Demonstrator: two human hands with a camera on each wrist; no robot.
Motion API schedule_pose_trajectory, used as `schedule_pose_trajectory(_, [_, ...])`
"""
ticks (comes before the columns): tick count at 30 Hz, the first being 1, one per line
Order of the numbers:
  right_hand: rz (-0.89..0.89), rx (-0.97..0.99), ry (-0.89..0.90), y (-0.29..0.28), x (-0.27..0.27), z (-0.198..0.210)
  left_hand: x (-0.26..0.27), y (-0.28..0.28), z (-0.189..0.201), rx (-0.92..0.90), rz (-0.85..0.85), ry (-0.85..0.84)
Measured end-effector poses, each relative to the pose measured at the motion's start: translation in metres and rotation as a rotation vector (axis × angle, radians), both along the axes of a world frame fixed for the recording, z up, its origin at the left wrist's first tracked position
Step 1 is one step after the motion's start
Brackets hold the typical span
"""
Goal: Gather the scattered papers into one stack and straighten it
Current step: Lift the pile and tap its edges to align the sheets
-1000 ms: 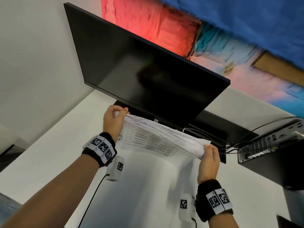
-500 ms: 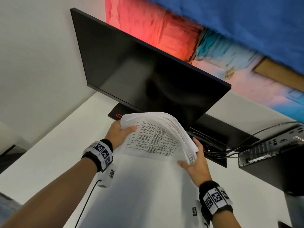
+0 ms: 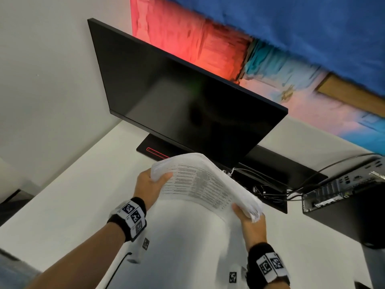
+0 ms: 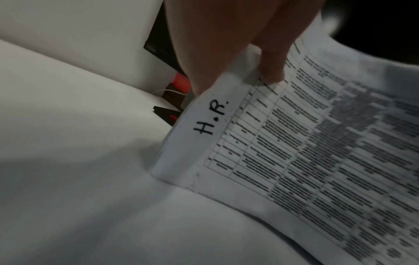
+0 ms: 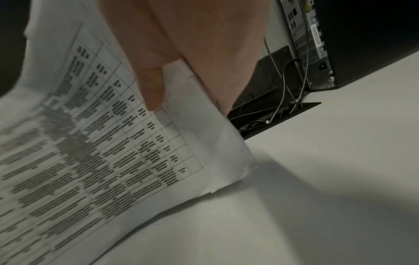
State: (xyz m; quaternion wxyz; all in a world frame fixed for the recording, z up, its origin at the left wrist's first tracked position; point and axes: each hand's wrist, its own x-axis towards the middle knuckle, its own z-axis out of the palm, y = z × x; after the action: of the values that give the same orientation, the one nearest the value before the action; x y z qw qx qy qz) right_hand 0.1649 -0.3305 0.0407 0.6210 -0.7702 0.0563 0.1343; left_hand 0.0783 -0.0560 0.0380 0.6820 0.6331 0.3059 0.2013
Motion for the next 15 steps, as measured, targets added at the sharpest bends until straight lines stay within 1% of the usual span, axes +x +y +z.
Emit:
schedule_pose_trajectory(4, [-0.018, 0.043, -0.113, 0.005, -0.006, 0.013, 0.001, -0.006, 0.006, -0.018, 0.055, -0.077])
schedule_pose_trajectory(7, [-0.032, 0.106, -0.113, 0.002, -0.01, 0.015, 0.003, -0.001, 0.011, 0.038, 0.106, -0.074])
schedule_pose_trajectory(10, [-0.077, 0.169, -0.151, -0.001, -0.009, 0.019, 0.01, 0.003, 0.025, 0.015, 0.159, -0.119])
schedule_pose_trajectory(12, [-0.122, 0.216, -0.193, 0.001, -0.007, 0.021, 0.016, 0.004, 0.033, 0.022, 0.184, -0.114])
schedule_pose_trajectory(15, [-0.211, 0.276, -0.152, 0.009, -0.002, 0.027, 0.027, 0.002, 0.038, 0.049, 0.187, -0.075])
